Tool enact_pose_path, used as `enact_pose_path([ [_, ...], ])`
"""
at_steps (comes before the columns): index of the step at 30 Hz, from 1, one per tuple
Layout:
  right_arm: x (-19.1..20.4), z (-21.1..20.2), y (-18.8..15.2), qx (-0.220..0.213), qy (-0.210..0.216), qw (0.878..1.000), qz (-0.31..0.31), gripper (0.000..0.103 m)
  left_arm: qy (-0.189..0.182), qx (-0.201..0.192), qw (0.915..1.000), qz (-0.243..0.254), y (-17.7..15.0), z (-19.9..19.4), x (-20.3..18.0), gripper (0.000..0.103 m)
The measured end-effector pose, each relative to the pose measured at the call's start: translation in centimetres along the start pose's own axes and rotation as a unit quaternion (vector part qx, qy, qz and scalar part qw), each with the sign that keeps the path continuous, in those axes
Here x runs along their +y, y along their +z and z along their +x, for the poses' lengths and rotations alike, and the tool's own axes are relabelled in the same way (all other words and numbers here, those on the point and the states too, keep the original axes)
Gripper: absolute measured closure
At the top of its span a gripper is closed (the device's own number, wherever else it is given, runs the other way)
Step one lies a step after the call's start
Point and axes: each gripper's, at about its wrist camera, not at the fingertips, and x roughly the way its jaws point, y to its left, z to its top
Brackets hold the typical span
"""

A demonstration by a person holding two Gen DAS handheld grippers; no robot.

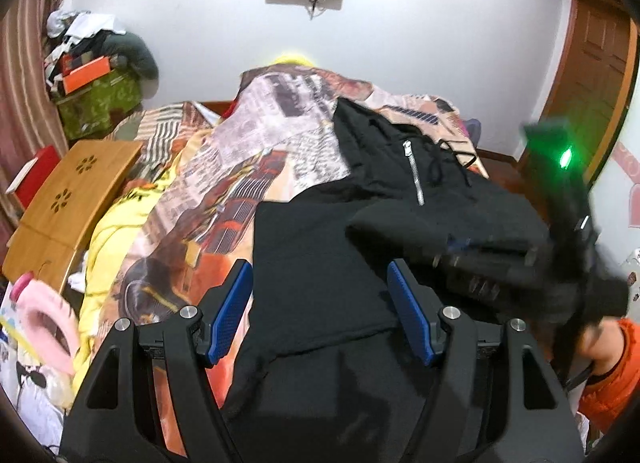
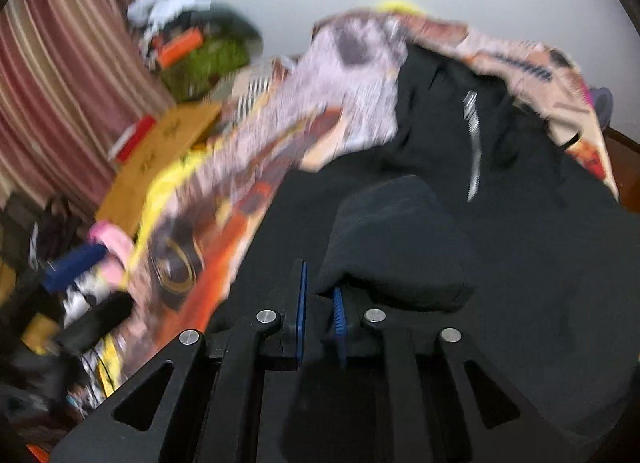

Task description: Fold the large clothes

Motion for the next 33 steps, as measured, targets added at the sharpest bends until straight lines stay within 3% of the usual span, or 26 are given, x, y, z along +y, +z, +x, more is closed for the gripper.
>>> enact_pose_path([
  [3,0.7,2.0,-1.4,0.038,-0.007,0.999,-0.015,0.09,-0.003,0.02,0.9997,-0.013,-0.9,0.7,0.9,0.034],
  [7,0.1,2.8,-2.6,0.1,0.008,0.995,-0.005,0.075,-0.021,0.057,0.9975,-0.036,-2.2,2.4,1.5,0.034],
  [9,-0.2,2.1,-3.0,0.105,0.017,0.994,0.002,0.069,-0.035,0.079,0.9951,-0.048,-2.8,3.4,1.4,0.035],
  [12,-0.7,0.1,-3.4,0.089,0.012,0.996,-0.006,0.057,-0.055,0.104,0.9909,-0.065,-3.5,4.7,1.1,0.034],
  [17,-2.3,-3.6,-3.5,0.044,-0.006,0.999,-0.013,0.055,-0.079,0.125,0.9865,-0.07,-3.5,6.2,-0.8,0.034],
  [24,-7.5,-9.2,-3.6,-0.029,-0.087,0.996,0.012,0.05,-0.079,0.136,0.9873,0.022,-2.0,8.6,-7.1,0.034],
  [26,-9.3,-10.3,-3.9,-0.042,-0.112,0.992,0.028,0.046,-0.068,0.142,0.9863,0.05,-2.2,9.7,-8.5,0.034],
  [30,-12.9,-11.8,-4.9,-0.052,-0.15,0.985,0.071,0.045,-0.011,0.156,0.9813,0.112,-3.3,12.5,-10.9,0.034],
  [33,-15.2,-11.8,-5.8,-0.043,-0.16,0.981,0.1,0.045,-0.005,0.149,0.9813,0.122,-3.4,13.4,-10.8,0.033],
])
